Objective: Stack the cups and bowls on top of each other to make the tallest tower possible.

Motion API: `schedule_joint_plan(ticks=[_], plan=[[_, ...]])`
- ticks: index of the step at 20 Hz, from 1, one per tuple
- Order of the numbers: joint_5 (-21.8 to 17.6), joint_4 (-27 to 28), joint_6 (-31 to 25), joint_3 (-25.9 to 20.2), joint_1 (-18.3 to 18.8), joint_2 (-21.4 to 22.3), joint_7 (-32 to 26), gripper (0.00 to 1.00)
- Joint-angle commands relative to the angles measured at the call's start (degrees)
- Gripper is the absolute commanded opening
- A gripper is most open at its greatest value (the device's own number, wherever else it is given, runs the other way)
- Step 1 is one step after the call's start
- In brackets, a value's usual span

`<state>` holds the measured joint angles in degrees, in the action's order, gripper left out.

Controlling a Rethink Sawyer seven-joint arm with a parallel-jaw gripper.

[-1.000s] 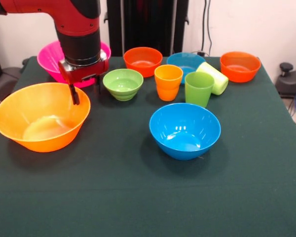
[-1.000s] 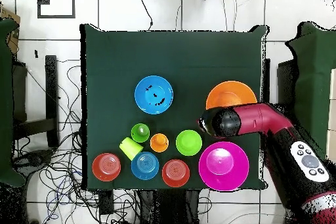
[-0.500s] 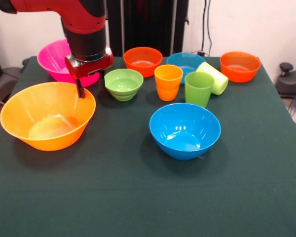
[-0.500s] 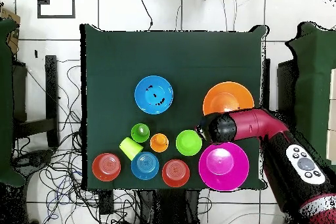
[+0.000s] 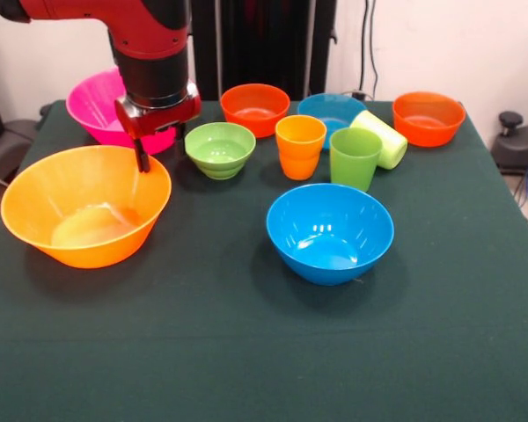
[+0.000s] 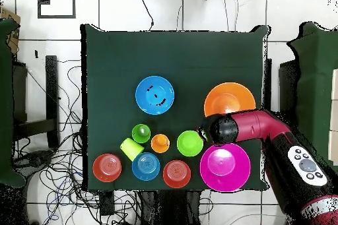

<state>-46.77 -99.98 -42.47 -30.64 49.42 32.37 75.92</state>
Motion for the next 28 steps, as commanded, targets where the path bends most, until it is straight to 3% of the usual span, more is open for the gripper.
schedule_joint_plan(ticks=[1, 14, 15, 28], plan=[[-2.5, 0.4, 1.8, 2.1, -2.1, -2.0, 0.1, 1.00], [-2.3, 0.7, 2.9, 1.9, -2.1, -2.7, -0.2, 1.00], [-2.4, 0.7, 3.0, 1.9, -2.2, -2.7, -0.2, 0.00], [-3.2, 0.1, 5.6, 2.1, -2.2, -2.4, -0.1, 0.00]])
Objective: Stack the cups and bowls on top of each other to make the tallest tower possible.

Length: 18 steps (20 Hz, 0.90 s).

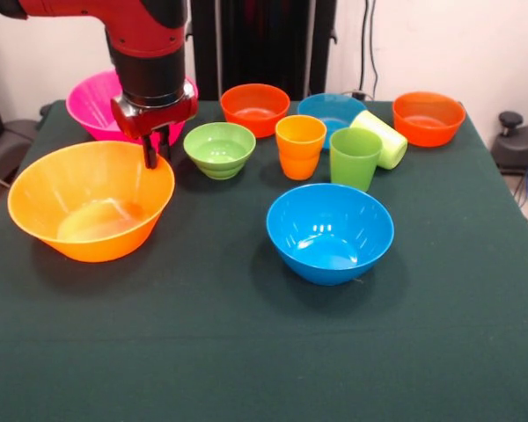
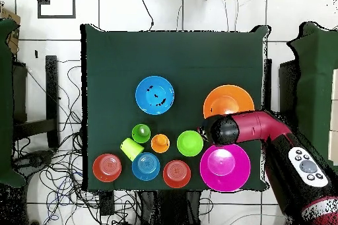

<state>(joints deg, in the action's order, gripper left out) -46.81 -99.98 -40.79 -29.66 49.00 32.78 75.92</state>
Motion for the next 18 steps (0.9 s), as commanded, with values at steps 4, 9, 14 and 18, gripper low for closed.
schedule_joint_plan(ticks=[4, 9, 14, 18], plan=[[-3.8, -0.4, 4.2, 1.5, -3.1, -0.4, 0.8, 0.00], [1.7, -5.3, -1.2, 0.3, -4.6, 8.0, 1.3, 0.00], [5.8, -8.2, -5.1, 0.0, -6.1, 14.6, 1.1, 0.00], [5.5, -10.4, -3.0, 0.9, -6.6, 15.7, 1.3, 0.00]])
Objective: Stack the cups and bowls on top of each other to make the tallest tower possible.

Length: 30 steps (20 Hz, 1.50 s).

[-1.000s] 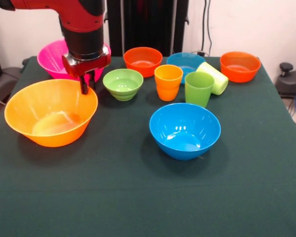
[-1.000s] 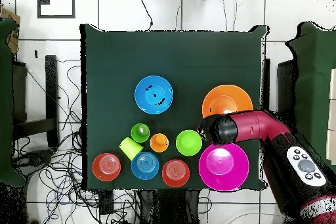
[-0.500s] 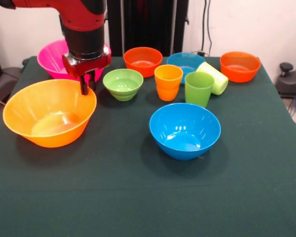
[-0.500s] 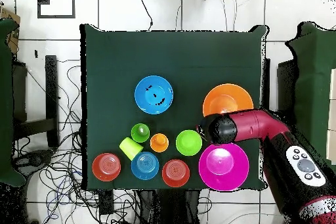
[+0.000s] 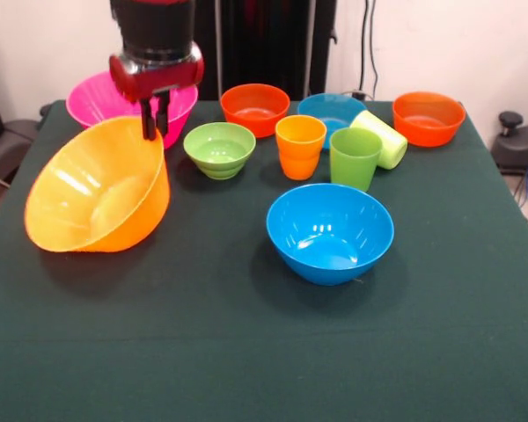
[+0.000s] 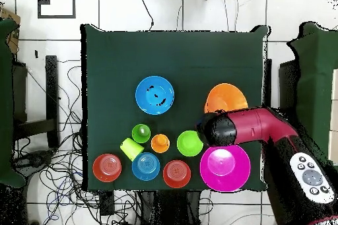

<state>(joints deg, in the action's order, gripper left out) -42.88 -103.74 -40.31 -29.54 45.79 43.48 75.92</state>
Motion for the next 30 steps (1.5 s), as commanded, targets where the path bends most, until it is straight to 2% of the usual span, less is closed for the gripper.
schedule_joint_plan(ticks=[1, 3, 10, 15, 20, 25, 30], plan=[[1.8, -6.6, -3.3, 0.7, -3.5, 4.9, 1.3, 0.00], [2.4, -6.6, -3.3, 0.5, -3.9, 5.1, 1.3, 0.00], [9.5, -7.8, -8.0, -0.8, -7.5, 11.4, 2.5, 0.00], [13.2, -7.7, -10.1, -0.2, -10.2, 13.7, 4.3, 0.00], [17.2, -8.8, -8.9, 1.8, -15.1, 14.4, 10.8, 0.00], [22.7, -9.3, -12.1, 3.4, -19.1, 17.4, 13.8, 0.00], [22.6, -7.9, -8.5, 5.3, -22.4, 14.7, 16.7, 0.00]])
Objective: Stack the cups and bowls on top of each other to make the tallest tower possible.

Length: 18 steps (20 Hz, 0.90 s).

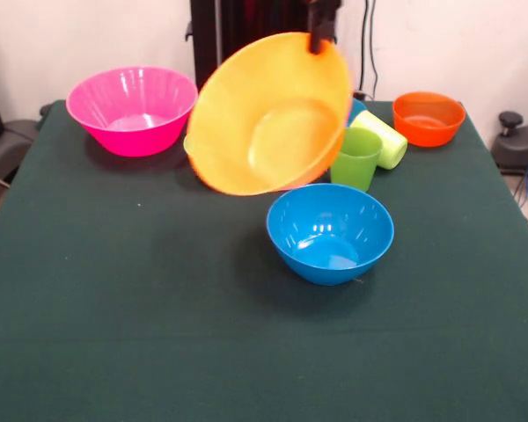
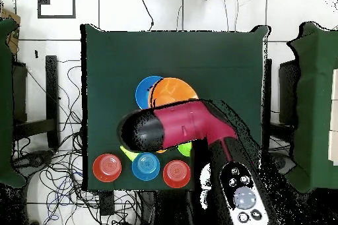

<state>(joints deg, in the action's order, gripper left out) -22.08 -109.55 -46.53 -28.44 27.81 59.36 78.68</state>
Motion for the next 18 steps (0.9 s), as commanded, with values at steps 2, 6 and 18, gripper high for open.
schedule_joint_plan(ticks=[2, 6, 18], plan=[[0.8, -1.9, 1.2, 5.3, -5.5, -3.5, 15.4, 0.00], [-1.3, -0.5, 4.9, 6.7, -6.6, -7.0, 17.0, 0.00], [-1.7, 2.3, 2.8, 6.9, -6.3, -8.0, 15.0, 0.00]])
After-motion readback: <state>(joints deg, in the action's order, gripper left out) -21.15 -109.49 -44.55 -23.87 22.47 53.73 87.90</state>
